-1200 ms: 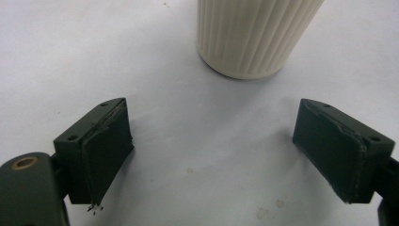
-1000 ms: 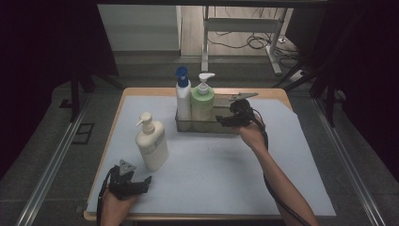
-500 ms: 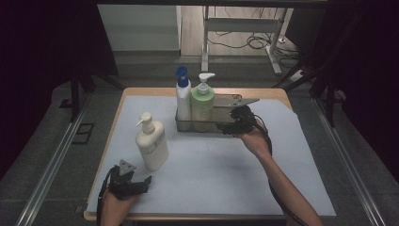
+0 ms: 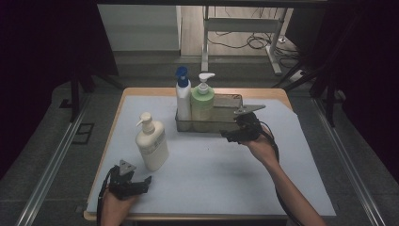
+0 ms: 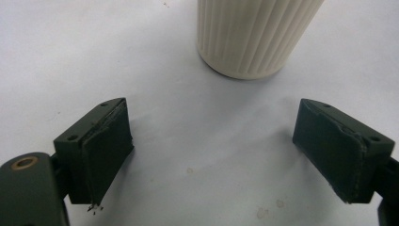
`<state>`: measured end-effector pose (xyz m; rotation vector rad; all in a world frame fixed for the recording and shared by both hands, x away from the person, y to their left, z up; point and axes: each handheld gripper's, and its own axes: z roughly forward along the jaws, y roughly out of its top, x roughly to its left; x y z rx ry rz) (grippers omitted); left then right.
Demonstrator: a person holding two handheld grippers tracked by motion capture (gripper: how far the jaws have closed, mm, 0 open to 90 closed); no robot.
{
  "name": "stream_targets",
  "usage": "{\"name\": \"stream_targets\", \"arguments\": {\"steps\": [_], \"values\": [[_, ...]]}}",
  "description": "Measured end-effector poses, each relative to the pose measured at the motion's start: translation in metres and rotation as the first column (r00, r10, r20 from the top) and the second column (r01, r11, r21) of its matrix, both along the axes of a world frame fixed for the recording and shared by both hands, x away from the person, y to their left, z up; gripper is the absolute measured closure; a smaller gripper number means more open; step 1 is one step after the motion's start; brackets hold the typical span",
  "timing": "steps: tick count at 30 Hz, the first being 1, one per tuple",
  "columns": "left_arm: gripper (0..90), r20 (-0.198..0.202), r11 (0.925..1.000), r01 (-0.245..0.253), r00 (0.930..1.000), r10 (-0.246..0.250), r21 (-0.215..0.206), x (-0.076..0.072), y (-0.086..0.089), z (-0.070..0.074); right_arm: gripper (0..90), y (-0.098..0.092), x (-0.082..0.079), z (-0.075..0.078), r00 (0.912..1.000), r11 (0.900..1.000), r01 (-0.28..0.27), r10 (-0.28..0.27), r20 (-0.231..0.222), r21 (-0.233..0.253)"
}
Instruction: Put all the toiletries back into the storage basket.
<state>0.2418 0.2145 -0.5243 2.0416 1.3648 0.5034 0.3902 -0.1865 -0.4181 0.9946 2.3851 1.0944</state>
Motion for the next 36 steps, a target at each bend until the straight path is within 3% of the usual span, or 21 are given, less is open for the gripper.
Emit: {"name": "stream_targets", "arguments": {"steps": [21, 28, 36], "values": [[11.9, -0.001, 1.0000, 0.000, 1.0000, 0.000, -0.001, 0.000, 0.000, 0.000, 8.3, -0.033, -0.049, -0.008, 0.9999, 0.998, -0.013, 0.013, 0.002, -0.069], [11.8, -0.002, 1.0000, 0.000, 1.0000, 0.000, -0.001, 0.000, 0.000, 0.000, 0.0, -0.047, -0.065, -0.018, 1.0000, 0.996, 0.001, -0.001, 0.000, -0.088], [11.8, -0.003, 1.0000, 0.000, 1.0000, 0.000, -0.004, 0.001, 0.000, 0.000, 0.0, -0.060, -0.080, -0.035, 0.9997, 0.995, 0.022, -0.023, -0.010, -0.102]]}}
